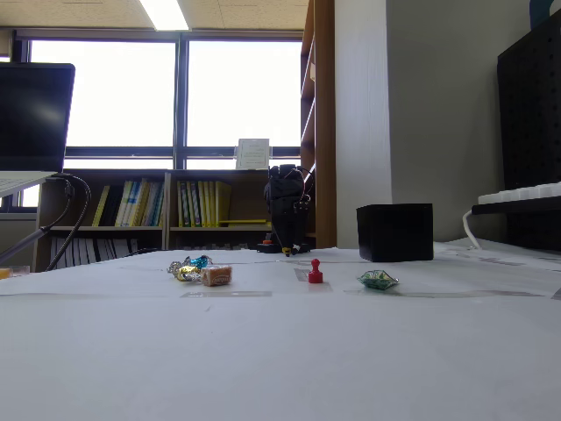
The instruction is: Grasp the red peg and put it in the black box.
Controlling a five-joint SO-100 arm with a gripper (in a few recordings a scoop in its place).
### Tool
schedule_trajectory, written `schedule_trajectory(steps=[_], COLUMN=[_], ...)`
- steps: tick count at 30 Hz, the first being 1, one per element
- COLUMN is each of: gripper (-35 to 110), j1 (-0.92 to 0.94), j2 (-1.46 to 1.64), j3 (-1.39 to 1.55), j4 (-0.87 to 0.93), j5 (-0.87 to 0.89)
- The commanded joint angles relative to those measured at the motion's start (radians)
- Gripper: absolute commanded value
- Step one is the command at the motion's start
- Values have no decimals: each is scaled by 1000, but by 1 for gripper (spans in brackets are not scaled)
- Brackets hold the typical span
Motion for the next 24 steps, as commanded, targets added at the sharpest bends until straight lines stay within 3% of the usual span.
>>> schedule_trajectory(steps=[1, 12, 20, 24], gripper=[0, 3, 6, 2], j1=[-14, -75, -29, -2], j2=[-94, -92, 141, 314], j3=[-78, -78, 41, 57], j4=[92, 77, -391, -787], j5=[2, 43, 40, 43])
